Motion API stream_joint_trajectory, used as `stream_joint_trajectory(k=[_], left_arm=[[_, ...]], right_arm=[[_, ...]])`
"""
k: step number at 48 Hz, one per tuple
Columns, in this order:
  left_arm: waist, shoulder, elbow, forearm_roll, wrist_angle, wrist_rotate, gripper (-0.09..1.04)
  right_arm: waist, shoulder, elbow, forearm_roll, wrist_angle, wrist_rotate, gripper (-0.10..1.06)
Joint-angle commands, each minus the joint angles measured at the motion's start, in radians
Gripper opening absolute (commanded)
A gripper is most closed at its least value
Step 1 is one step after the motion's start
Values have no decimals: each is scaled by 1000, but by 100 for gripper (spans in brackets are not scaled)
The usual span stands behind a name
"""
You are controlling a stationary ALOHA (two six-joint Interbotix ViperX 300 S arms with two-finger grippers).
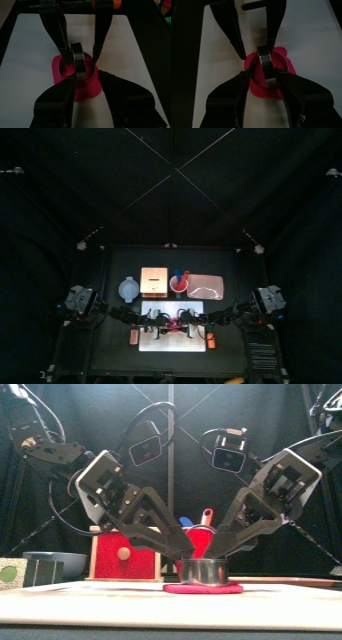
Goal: Get the cutter from the drawer then cut the dough then place the extra dough in the bowl
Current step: Cut the dough
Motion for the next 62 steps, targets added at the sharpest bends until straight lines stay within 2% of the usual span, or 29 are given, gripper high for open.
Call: stream_joint_trajectory(k=[1,13,26,34,44,50,62], left_arm=[[14,-52,-11,5,-18,28,78],[35,-101,-23,9,-11,118,78],[37,-101,43,-11,-26,117,77],[28,-89,91,-12,-109,117,74],[14,-32,115,-12,-232,118,58],[11,28,95,-11,-235,118,53],[5,77,60,-9,-236,120,52]], right_arm=[[-2,-52,-29,-9,11,-2,80],[-32,-60,-75,-63,71,0,80],[-94,-60,-127,-126,186,9,80],[-103,-63,-175,-127,291,9,80],[-98,-71,-233,-118,431,12,80],[-101,-71,-270,-112,506,12,80],[-104,-64,-305,-104,588,14,80]])
